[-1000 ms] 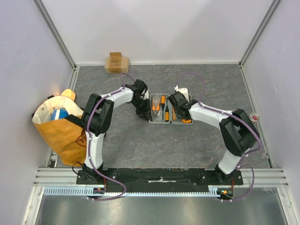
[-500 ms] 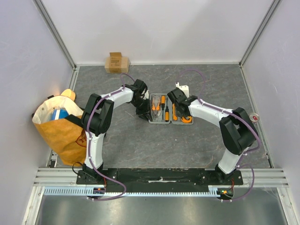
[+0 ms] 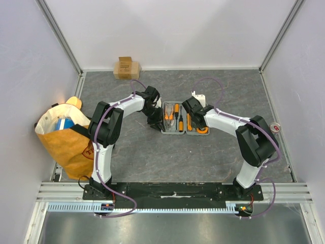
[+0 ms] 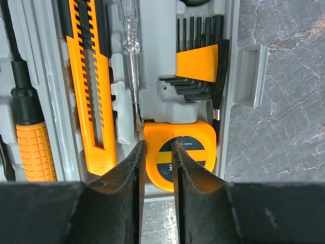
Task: Pack the tool kit
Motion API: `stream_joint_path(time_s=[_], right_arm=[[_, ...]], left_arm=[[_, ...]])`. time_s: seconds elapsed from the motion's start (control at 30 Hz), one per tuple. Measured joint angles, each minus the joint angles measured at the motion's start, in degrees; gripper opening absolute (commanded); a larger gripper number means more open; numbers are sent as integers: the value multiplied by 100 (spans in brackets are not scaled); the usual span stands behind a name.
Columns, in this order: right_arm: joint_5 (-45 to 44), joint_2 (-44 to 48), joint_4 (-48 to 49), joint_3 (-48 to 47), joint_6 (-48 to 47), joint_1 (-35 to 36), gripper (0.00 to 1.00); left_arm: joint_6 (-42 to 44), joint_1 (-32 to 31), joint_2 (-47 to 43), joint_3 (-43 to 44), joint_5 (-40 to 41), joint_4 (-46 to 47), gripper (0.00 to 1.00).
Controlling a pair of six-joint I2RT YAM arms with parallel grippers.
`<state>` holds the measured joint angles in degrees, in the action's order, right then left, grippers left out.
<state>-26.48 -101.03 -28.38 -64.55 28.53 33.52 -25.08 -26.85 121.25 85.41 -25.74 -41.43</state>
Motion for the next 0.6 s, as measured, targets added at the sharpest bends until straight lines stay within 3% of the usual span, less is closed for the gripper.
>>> stream_joint_path(time_s=[0.37, 0.6], right_arm=[[7, 199, 437, 363, 76, 0, 31], [52, 221, -17, 120, 236, -87, 38]], left_arm=[[0, 0, 2, 2, -2, -2, 29], [-2, -2, 2, 20, -9, -11, 39]])
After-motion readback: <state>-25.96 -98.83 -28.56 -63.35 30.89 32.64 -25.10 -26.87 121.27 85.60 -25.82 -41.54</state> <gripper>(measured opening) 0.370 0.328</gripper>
